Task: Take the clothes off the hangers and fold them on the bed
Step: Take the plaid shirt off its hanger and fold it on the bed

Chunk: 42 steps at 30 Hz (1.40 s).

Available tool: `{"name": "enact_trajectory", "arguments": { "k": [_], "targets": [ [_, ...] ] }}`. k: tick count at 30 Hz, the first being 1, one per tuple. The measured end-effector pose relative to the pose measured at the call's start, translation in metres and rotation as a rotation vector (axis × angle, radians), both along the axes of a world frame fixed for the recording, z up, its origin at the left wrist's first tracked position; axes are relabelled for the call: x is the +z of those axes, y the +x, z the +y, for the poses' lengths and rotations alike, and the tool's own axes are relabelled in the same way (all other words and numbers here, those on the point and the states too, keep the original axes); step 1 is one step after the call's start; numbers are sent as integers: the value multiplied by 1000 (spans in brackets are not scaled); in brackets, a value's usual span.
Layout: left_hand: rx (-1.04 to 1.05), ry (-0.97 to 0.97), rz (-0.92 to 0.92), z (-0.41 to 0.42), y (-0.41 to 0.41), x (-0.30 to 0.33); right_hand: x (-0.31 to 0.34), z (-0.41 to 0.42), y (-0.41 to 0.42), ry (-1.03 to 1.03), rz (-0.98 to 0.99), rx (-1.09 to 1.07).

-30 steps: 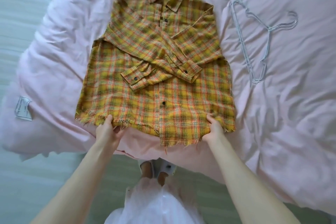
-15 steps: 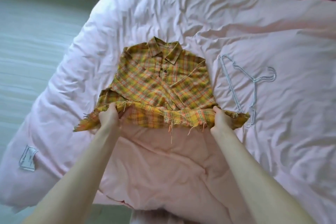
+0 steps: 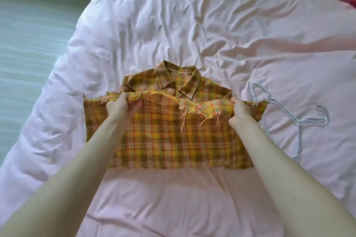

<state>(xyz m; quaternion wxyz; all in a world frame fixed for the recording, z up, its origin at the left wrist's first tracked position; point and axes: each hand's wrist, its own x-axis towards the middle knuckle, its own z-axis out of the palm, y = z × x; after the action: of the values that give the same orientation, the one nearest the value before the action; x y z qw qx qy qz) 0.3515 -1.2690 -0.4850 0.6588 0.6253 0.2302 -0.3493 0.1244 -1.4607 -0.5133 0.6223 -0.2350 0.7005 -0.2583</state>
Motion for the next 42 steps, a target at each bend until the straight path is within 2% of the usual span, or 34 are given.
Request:
{"name": "enact_trajectory", "arguments": {
  "k": [7,12,16,17,19,21,23,26,28,30,32,35,37,39,41,42],
  "targets": [
    [8,9,-9,-69,57,-33,-38,-78,54,0,33,53],
    [-69,28,-70,-105,86,-62,-64,-108,80,-39,44,39],
    [-361,76,-182,-118,85,-82,-70,-106,86,-56,-343,-19],
    [-452,99,-247,-117,82,-86,-70,-102,85,-66,-385,8],
    [-619,176,-432,-108,68,-92,-69,-85,84,-145,-284,101],
    [-776,282,-670,-94,46,-98,-68,-56,82,-309,-26,294],
    [-920,351,-895,-78,15,-106,-71,-17,75,-523,257,617],
    [-1155,422,-1194,-46,-34,-124,-92,41,54,-797,410,1120],
    [-1332,503,-1299,-26,-56,-139,-111,60,33,-908,530,1377],
    [-1503,678,-1301,-6,-61,-155,-124,60,8,-913,704,1502],
    [-1599,847,-1257,9,-49,-165,-130,46,-20,-785,907,1490],
    [-1600,945,-1225,17,-32,-164,-126,25,-64,-551,1141,1305],
    [-1410,890,-1192,20,-35,-153,-121,29,-87,-529,1156,1133],
    [-1122,813,-1201,30,-50,-138,-111,44,-102,-515,1062,880],
    [-825,814,-1109,48,-72,-126,-108,58,-114,-327,953,545],
    [-671,823,-960,56,-80,-124,-108,63,-116,-168,885,366]
  ]
}}
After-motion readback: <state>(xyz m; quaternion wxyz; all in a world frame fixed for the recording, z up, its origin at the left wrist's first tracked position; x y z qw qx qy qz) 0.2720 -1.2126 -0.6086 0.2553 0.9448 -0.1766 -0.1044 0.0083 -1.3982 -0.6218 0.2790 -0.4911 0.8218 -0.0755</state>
